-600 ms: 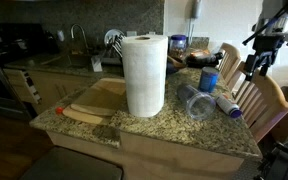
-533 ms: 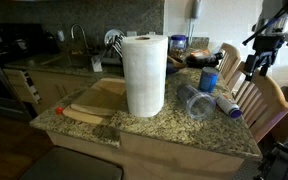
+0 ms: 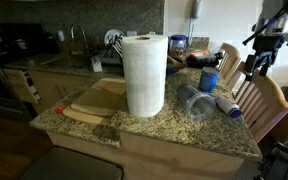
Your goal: Pick up the spoon and put it on the counter
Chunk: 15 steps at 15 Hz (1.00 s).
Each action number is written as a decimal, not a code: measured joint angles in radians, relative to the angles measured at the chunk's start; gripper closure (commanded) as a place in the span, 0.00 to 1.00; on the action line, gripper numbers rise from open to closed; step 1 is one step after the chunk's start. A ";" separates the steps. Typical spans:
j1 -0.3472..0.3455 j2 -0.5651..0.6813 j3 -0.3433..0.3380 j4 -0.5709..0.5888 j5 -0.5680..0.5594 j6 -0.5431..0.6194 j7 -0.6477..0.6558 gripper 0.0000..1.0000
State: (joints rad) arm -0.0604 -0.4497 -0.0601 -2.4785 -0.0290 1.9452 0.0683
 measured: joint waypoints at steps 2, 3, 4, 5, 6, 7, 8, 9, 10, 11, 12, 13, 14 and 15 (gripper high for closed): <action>0.000 0.000 0.000 0.000 0.000 0.000 0.000 0.00; 0.000 0.000 0.000 0.000 0.000 0.000 0.000 0.00; 0.000 0.000 0.000 0.000 0.000 0.000 0.000 0.00; 0.000 0.000 0.000 0.000 0.000 0.000 0.000 0.00; 0.000 0.000 0.000 0.000 0.000 0.000 0.000 0.00; 0.000 0.000 0.000 0.000 0.000 0.000 0.000 0.00; 0.000 0.000 0.000 0.000 0.000 0.000 0.000 0.00; 0.000 0.000 0.001 0.003 0.000 0.003 0.000 0.00; 0.001 0.000 0.004 0.012 0.005 0.023 0.007 0.00; 0.004 0.000 0.007 0.032 0.021 0.059 0.029 0.00; 0.007 0.003 0.014 0.062 0.043 0.093 0.057 0.00; 0.011 0.011 0.023 0.101 0.067 0.119 0.088 0.00; 0.015 0.025 0.033 0.147 0.089 0.148 0.124 0.00; 0.017 0.042 0.043 0.187 0.104 0.182 0.163 0.00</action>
State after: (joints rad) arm -0.0438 -0.4077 -0.0170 -2.2911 0.0752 2.1268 0.2309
